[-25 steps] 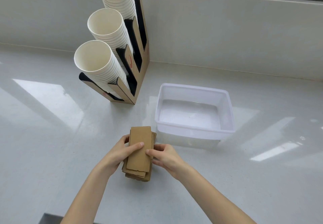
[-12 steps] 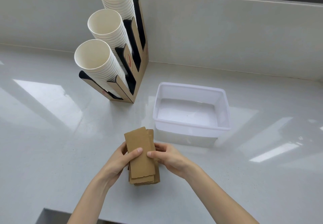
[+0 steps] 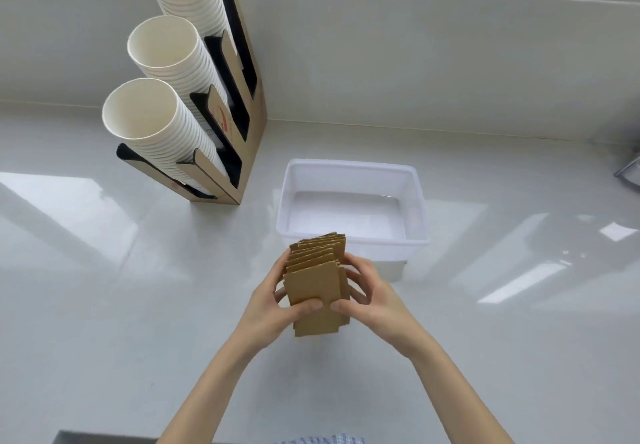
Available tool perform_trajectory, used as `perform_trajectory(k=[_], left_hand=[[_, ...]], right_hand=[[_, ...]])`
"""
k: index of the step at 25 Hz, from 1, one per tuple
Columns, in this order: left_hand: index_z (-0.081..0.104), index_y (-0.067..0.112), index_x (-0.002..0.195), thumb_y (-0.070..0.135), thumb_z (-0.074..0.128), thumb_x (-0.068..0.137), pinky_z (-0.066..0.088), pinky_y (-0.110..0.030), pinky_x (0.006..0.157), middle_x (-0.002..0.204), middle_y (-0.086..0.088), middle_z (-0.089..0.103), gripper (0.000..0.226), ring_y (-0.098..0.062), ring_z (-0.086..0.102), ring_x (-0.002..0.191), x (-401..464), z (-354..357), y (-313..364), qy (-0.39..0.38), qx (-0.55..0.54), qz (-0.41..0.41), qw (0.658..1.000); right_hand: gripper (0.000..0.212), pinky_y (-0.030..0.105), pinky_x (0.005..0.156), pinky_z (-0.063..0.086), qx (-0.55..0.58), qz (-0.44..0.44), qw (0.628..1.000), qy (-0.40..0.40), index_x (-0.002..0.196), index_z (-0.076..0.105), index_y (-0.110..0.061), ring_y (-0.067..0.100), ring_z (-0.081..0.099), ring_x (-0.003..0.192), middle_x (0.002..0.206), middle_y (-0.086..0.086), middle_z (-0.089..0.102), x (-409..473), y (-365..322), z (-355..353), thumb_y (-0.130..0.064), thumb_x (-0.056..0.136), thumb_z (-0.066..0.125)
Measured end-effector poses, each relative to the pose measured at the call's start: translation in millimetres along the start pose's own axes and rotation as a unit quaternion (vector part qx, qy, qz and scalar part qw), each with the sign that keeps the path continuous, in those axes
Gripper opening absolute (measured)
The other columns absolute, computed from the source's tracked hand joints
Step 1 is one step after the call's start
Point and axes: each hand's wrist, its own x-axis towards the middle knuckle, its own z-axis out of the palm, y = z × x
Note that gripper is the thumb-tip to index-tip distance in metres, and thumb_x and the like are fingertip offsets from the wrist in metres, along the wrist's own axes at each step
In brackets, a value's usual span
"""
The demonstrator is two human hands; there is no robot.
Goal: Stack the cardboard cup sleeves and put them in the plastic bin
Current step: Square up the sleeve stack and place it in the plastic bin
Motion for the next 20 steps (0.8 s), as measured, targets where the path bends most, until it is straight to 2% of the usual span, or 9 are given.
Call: perform_trajectory(k=[3, 6, 7, 10, 12, 14, 16, 18, 20], left_hand=[[0.033, 0.051, 0.12, 0.012, 0.077, 0.065, 0.047, -0.007, 0.081, 0.12, 0.021, 0.054, 0.08, 0.006, 0.054, 0.107, 16.2, 14.0, 3.0, -0.037, 0.03, 0.027, 0.999], [0.024, 0.056, 0.124, 0.025, 0.077, 0.061, 0.039, -0.004, 0.092, 0.131, 0.016, 0.049, 0.088, 0.005, 0.047, 0.118, 21.3, 24.8, -6.6, -0.09, 0.079, 0.021, 0.993], [0.021, 0.055, 0.125, 0.026, 0.077, 0.061, 0.036, -0.002, 0.093, 0.132, 0.016, 0.048, 0.091, 0.005, 0.045, 0.12, 20.9, 27.0, -9.2, -0.097, 0.09, 0.023, 0.991], [0.015, 0.04, 0.13, 0.006, 0.075, 0.068, 0.035, 0.003, 0.084, 0.116, 0.036, 0.054, 0.093, 0.02, 0.044, 0.111, 23.0, 30.3, -10.8, -0.106, 0.081, 0.027, 0.991], [0.014, 0.039, 0.126, -0.005, 0.069, 0.07, 0.035, 0.004, 0.082, 0.106, 0.05, 0.051, 0.089, 0.028, 0.042, 0.105, 23.1, 32.2, -9.9, -0.111, 0.08, 0.027, 0.99], [0.011, 0.04, 0.131, 0.008, 0.068, 0.071, 0.035, 0.0, 0.09, 0.119, 0.041, 0.045, 0.089, 0.024, 0.037, 0.114, 22.4, 35.4, -13.8, -0.104, 0.087, 0.024, 0.99], [0.005, 0.033, 0.139, 0.016, 0.061, 0.07, 0.033, 0.0, 0.093, 0.128, 0.036, 0.032, 0.091, 0.022, 0.032, 0.119, 20.9, 37.1, -15.3, -0.11, 0.094, 0.017, 0.989], [-0.002, 0.042, 0.135, 0.014, 0.055, 0.071, 0.026, 0.007, 0.089, 0.125, 0.042, 0.023, 0.09, 0.029, 0.026, 0.116, 20.0, 36.1, -11.0, -0.122, 0.106, 0.016, 0.987], [-0.005, 0.05, 0.127, 0.016, 0.053, 0.073, 0.023, 0.006, 0.094, 0.127, 0.042, 0.02, 0.086, 0.028, 0.024, 0.119, 20.4, 34.6, -5.4, -0.125, 0.12, 0.032, 0.984]], right_hand=[[0.066, 0.009, 0.097, 0.042, -0.04, -0.028, 0.998, 0.028, 0.121, 0.039, -0.038, -0.007, 0.043, 0.122, 0.125, -0.013, 0.04, -5.4, 1.0, -17.1, 0.001, 0.075, 0.064], [0.064, 0.011, 0.104, 0.036, -0.116, -0.018, 0.992, 0.045, 0.119, 0.035, -0.039, -0.017, 0.04, 0.115, 0.123, -0.006, 0.036, -10.4, 11.9, -19.6, -0.008, 0.071, 0.064], [0.065, 0.007, 0.103, 0.033, -0.136, -0.013, 0.99, 0.042, 0.122, 0.033, -0.037, -0.021, 0.039, 0.111, 0.123, -0.003, 0.035, -10.9, 15.0, -17.5, -0.01, 0.07, 0.063], [0.08, -0.009, 0.085, 0.028, -0.153, -0.004, 0.987, 0.04, 0.139, 0.021, -0.02, -0.03, 0.034, 0.106, 0.129, 0.001, 0.03, -5.7, 22.2, -11.0, -0.01, 0.073, 0.063], [0.09, -0.01, 0.086, 0.026, -0.154, 0.0, 0.987, 0.033, 0.144, 0.007, -0.017, -0.031, 0.028, 0.111, 0.138, -0.003, 0.023, -1.5, 27.1, -4.3, -0.011, 0.073, 0.061], [0.095, -0.009, 0.094, 0.022, -0.155, 0.0, 0.987, 0.033, 0.145, -0.002, -0.017, -0.021, 0.022, 0.124, 0.147, -0.006, 0.015, 2.3, 33.4, 2.2, -0.012, 0.071, 0.058], [0.096, -0.008, 0.096, 0.02, -0.151, 0.001, 0.988, 0.04, 0.145, -0.004, -0.017, -0.025, 0.018, 0.125, 0.15, -0.006, 0.011, 4.1, 37.9, 3.5, -0.01, 0.074, 0.06], [0.094, -0.01, 0.093, 0.02, -0.15, -0.006, 0.988, 0.044, 0.145, -0.002, -0.017, -0.032, 0.015, 0.119, 0.15, -0.005, 0.015, 4.5, 38.1, 2.3, -0.009, 0.076, 0.061], [0.089, -0.008, 0.094, 0.021, -0.149, -0.02, 0.987, 0.06, 0.145, 0.003, -0.017, -0.023, 0.02, 0.125, 0.149, -0.004, 0.022, 4.7, 37.2, 1.1, -0.013, 0.076, 0.059]])
